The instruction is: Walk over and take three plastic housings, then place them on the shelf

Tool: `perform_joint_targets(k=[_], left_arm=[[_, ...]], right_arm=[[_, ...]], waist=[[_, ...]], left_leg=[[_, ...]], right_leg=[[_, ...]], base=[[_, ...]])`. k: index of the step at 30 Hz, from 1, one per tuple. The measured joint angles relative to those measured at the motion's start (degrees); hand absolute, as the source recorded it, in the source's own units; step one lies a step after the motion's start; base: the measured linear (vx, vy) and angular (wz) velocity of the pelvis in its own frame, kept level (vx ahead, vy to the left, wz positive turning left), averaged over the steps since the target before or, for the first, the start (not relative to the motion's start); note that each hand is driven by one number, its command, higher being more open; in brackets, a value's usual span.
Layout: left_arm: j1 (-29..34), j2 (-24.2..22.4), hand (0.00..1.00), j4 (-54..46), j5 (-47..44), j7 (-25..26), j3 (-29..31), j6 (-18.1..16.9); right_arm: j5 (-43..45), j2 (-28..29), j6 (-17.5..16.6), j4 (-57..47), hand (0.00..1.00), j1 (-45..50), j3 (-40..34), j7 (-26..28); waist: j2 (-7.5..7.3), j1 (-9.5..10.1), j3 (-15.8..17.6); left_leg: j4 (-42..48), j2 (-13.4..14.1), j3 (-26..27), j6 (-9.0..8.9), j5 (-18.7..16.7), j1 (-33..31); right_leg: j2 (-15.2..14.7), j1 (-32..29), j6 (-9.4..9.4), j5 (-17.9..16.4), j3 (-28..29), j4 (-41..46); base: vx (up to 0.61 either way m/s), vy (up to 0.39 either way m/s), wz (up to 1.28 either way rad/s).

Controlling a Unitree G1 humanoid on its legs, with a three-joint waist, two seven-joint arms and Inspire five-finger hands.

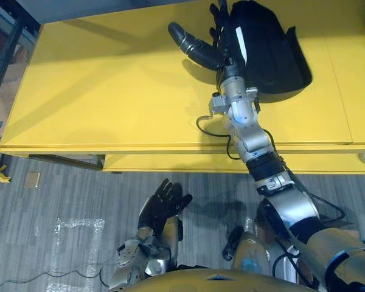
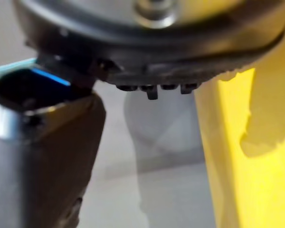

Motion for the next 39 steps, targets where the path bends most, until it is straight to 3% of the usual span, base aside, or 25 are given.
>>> perform_joint_targets(k=[8,16,24,30,33,35,39], left_arm=[[-2.48,1.92,1.0,3.51,-0.59,0.48,-0.04,-1.55],[-2.96,2.28,1.0,4.16,-0.48,1.27,-0.04,-1.54],[-3.61,2.44,1.0,5.59,0.27,1.7,-0.09,-1.51],[-3.81,3.09,1.0,6.72,0.47,1.8,-0.21,-1.52],[-4.13,3.52,1.0,7.58,3.29,2.36,-0.24,-1.15],[-4.04,4.46,1.0,8.85,5.08,2.94,0.16,-0.87],[-3.6,5.07,1.0,12.2,6.8,3.67,2.67,-0.51]], right_arm=[[-0.11,0.03,0.32,0.42,1.0,-1.6,2.81,-1.14],[-0.03,0.03,0.3,1.54,1.0,-3.39,3.79,1.25],[-1.95,0.55,0.3,4.49,1.0,-3.45,1.79,-3.8],[-2.12,0.64,-0.61,3.51,1.0,-3.09,3.49,-2.23],[-2.54,0.63,-0.62,-12.05,1.0,3.13,6.2,-2.17],[-4.57,0.32,-0.61,-27.08,1.0,8.92,7.99,0.0],[-4.39,-4.51,-0.29,-43.97,1.0,15.14,4.83,4.44]], waist=[[-0.34,0.01,1.42],[-0.48,0.0,1.51],[-0.49,-0.09,1.5],[-0.6,-1.52,1.42],[-1.41,-1.82,1.0],[-3.02,-3.19,-0.5],[-5.33,-5.62,-3.61]], left_leg=[[-0.27,0.03,1.07,-0.03,-0.16,0.0],[-0.26,-0.02,0.99,-0.02,-0.15,0.16],[-0.53,-0.06,1.08,-0.03,-0.16,1.94],[-0.57,0.89,1.96,-0.09,-0.39,2.99],[-0.6,1.94,3.62,-0.29,-1.34,5.08],[-0.59,2.14,4.71,-0.16,-1.89,6.15],[-0.58,2.67,6.56,0.09,-2.63,6.97]], right_leg=[[0.01,-0.74,-0.05,-0.03,0.98,-0.07],[-0.02,-0.55,0.2,0.15,1.01,-0.04],[0.03,1.38,0.51,0.39,0.89,-0.8],[1.37,3.51,0.79,2.5,0.98,-4.42],[2.79,5.83,0.92,3.79,2.4,-7.46],[3.59,7.06,1.01,4.79,2.88,-9.8],[4.69,8.34,1.37,7.21,4.43,-13.67]], base=[[-0.01,-0.008,-0.05],[-0.03,0.005,0.0],[0.0,0.0,0.0],[0.0,0.015,-0.08],[0.02,0.008,-0.27],[0.03,-0.003,-0.25],[0.03,0.012,-0.29]])
